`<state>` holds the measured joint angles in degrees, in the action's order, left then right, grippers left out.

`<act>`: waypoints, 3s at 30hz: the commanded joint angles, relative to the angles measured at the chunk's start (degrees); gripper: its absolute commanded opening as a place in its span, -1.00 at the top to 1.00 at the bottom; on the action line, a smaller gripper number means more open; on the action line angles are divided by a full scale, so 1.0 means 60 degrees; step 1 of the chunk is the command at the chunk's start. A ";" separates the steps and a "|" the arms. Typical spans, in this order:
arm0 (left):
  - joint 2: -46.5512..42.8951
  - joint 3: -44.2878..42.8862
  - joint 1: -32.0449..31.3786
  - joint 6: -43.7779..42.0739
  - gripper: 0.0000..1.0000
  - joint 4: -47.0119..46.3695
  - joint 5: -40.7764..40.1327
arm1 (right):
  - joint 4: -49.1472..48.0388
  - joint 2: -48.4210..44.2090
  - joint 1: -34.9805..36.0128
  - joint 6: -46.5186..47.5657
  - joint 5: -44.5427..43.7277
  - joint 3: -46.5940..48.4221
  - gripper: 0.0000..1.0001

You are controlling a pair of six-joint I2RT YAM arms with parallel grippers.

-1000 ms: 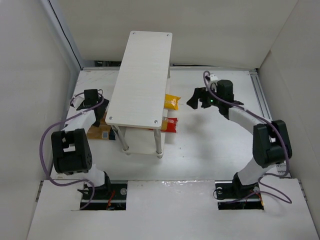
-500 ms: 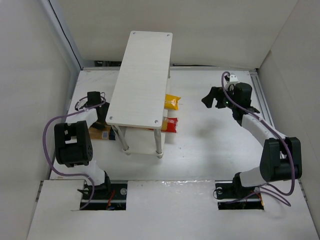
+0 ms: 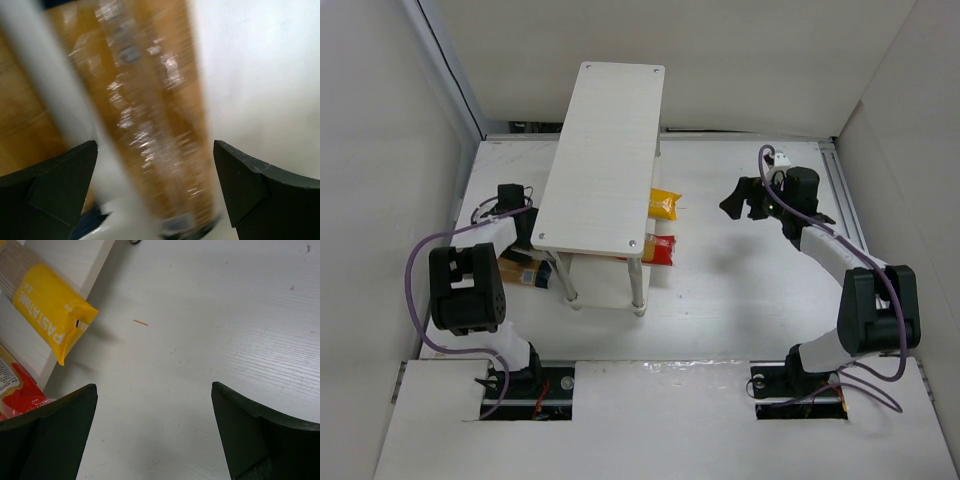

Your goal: Place and organize the pasta boxes and bags onto the shelf

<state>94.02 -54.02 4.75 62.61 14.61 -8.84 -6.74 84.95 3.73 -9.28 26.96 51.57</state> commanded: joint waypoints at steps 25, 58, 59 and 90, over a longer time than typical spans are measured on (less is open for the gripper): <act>0.3373 -0.2979 -0.0178 0.0406 1.00 0.2617 0.0023 | -0.0341 -0.0549 -0.0108 -0.0094 -0.0040 0.0047 -1.00; -0.5225 -0.6724 -0.0748 -0.6273 1.00 -0.1688 -0.1458 | -0.0341 -0.2394 -0.0108 0.0476 0.0092 -0.0407 -1.00; -0.5109 -0.6976 -0.0748 -0.6579 1.00 -0.1833 -0.1268 | -0.0341 -0.2395 -0.0108 0.0477 0.0179 -0.0407 -1.00; -0.1637 -1.0188 -0.1012 -0.1820 1.00 -0.5570 0.8891 | -0.0341 -0.2395 0.0419 0.0770 0.0560 -0.0407 -1.00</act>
<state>86.56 -115.70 -1.41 34.35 -3.11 49.41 -6.85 71.81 5.72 -5.37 30.22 49.65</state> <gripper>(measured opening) 0.196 0.999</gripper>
